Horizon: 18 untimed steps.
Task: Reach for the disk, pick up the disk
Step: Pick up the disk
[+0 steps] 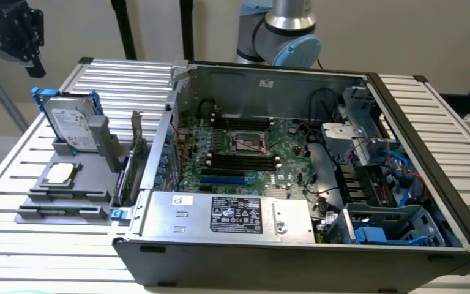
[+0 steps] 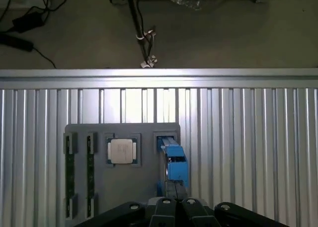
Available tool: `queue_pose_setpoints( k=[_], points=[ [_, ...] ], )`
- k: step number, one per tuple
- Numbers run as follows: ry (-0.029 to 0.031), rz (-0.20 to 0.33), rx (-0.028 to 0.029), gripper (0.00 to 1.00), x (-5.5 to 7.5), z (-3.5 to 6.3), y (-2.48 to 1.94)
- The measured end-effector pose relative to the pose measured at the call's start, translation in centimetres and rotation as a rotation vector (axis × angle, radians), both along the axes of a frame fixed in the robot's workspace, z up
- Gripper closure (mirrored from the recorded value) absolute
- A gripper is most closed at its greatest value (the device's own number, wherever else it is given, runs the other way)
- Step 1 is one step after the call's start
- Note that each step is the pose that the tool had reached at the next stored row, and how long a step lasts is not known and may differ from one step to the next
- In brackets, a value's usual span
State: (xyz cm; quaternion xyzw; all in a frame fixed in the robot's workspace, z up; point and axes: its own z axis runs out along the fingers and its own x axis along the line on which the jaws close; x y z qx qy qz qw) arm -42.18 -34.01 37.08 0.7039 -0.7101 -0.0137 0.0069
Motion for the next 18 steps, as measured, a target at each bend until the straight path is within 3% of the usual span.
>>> queue_pose_setpoints(
  k=[4, 6, 7, 8, 11, 16, 18],
  points=[
    [0.0002, 0.005, -0.0001, 0.88, 0.0, 0.0, 0.01],
    [0.0002, 0.005, -0.0001, 0.76, 0.0, 0.0, 0.01],
    [0.0001, 0.005, -0.0001, 0.76, 0.0, -0.01, 0.01],
    [-0.0005, 0.005, 0.0, 0.64, 0.0, -0.06, 0.01],
    [-0.0042, 0.005, -0.0001, 0.58, 0.0, -0.47, 0.01],
    [-0.0089, 0.006, -0.0001, 0.35, 0.0, -1.4, 0.03],
    [-0.0092, 0.006, -0.0001, 0.35, 0.0, -1.76, 0.04]
  ],
)
